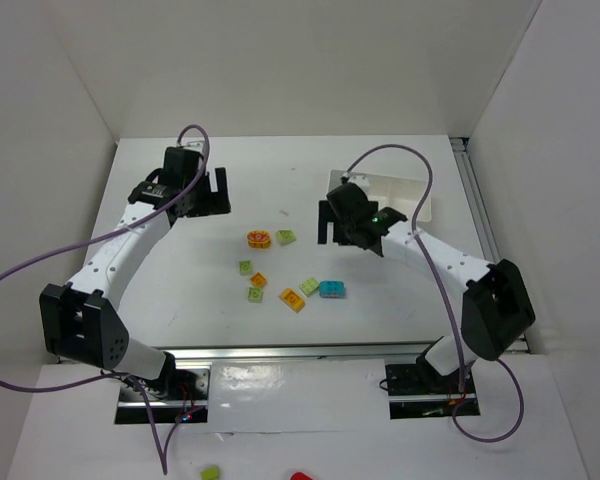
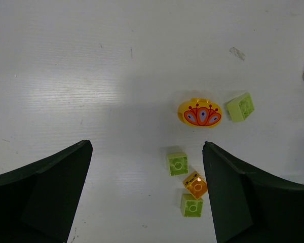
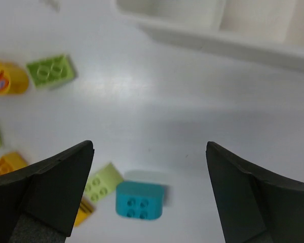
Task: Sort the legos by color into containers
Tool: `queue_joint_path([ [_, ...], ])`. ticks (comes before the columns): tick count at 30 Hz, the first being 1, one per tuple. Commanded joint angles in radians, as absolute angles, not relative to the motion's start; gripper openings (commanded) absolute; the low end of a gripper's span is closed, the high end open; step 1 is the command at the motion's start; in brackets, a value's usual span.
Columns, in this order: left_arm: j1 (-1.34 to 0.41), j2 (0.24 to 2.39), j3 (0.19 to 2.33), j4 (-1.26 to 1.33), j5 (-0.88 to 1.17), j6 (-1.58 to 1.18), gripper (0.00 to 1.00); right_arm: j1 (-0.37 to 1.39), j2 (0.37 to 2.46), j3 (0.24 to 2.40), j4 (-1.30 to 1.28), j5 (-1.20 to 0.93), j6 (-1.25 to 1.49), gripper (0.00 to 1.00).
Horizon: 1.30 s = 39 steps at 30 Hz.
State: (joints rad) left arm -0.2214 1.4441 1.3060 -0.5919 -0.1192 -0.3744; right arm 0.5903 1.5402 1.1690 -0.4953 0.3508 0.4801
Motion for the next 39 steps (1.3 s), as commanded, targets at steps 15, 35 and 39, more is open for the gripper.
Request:
queue_joint_path([
  [15, -0.255, 1.479, 1.327, -0.588, -0.107, -0.394, 1.00, 0.828, 1.374, 0.885, -0.650, 0.181, 0.583, 0.96],
  [35, -0.264, 1.468, 1.327, -0.588, -0.127, -0.394, 1.00, 0.707, 1.620, 0.959, -0.559, 0.328, 0.457, 0.89],
  [39, -0.264, 1.477, 1.338, -0.588, -0.127, -0.394, 1.00, 0.661, 1.631, 0.959, -0.499, 0.316, 0.431, 0.89],
])
